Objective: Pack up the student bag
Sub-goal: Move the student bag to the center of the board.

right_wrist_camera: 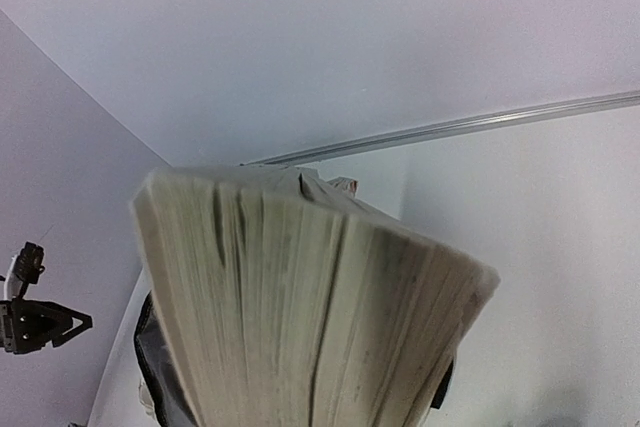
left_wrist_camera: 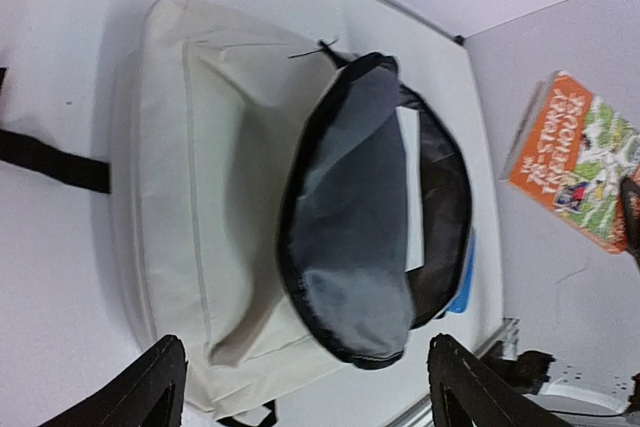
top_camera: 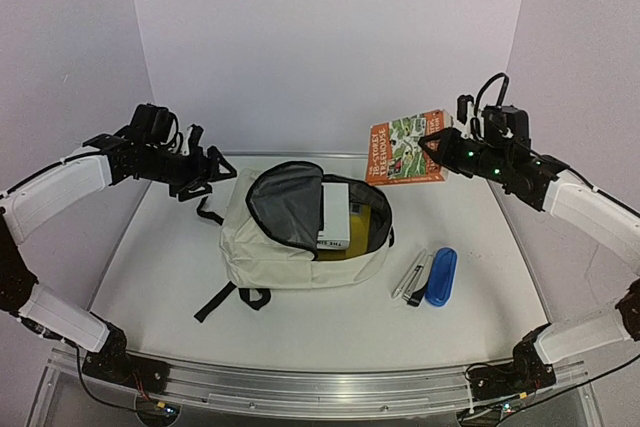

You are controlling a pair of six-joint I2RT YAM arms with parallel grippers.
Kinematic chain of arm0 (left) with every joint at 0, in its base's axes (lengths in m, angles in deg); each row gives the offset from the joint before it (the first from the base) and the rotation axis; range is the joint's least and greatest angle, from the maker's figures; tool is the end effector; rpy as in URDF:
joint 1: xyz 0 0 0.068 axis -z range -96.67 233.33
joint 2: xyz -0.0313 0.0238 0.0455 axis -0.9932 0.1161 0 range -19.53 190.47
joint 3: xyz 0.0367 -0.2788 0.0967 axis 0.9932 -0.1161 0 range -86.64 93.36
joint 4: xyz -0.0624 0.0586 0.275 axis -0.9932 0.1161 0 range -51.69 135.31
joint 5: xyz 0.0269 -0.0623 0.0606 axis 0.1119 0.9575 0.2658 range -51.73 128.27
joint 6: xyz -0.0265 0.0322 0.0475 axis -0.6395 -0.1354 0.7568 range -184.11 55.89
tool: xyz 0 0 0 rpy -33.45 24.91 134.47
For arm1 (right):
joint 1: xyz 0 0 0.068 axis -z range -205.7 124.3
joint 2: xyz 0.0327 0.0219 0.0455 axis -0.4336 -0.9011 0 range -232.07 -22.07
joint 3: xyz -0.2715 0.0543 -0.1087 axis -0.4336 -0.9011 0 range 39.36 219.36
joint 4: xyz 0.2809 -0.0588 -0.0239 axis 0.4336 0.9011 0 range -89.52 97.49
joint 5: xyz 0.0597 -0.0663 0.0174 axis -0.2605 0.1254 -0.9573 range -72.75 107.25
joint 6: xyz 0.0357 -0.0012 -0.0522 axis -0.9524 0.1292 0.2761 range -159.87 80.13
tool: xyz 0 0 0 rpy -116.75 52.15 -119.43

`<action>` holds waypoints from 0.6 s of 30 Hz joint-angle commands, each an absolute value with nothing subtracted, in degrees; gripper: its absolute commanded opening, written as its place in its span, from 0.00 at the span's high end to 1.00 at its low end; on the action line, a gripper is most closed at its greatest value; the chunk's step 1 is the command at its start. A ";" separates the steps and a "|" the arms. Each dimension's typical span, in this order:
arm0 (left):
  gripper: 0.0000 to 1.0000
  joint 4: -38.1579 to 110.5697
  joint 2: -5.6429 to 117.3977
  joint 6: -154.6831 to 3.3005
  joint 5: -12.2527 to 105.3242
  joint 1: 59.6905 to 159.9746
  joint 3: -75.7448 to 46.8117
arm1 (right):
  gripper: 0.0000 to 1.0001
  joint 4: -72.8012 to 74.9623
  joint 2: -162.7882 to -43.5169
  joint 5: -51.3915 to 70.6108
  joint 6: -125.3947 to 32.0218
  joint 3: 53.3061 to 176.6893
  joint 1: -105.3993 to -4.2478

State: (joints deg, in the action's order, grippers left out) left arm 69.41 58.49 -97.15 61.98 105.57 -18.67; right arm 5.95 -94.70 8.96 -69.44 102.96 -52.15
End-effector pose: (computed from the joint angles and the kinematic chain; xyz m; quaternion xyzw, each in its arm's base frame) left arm 0.2967 -0.1426 0.3300 0.0007 0.8952 -0.3534 0.2717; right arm 0.2931 0.1538 0.3755 -0.0228 0.7895 0.3372 0.5123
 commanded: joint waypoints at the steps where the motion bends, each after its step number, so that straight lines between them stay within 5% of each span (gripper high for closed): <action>1: 0.13 62.65 61.54 -99.37 68.32 105.83 -18.55 | 1.00 -3.62 -93.90 7.45 -71.98 103.66 -52.41; 10: 0.11 59.26 69.66 -99.05 70.85 107.25 -16.60 | 1.00 -3.56 -92.04 6.38 -72.27 103.09 -52.33; 18: 0.20 57.63 74.05 -99.77 71.48 107.64 -15.48 | 1.00 -3.63 -91.94 5.58 -72.91 102.38 -52.41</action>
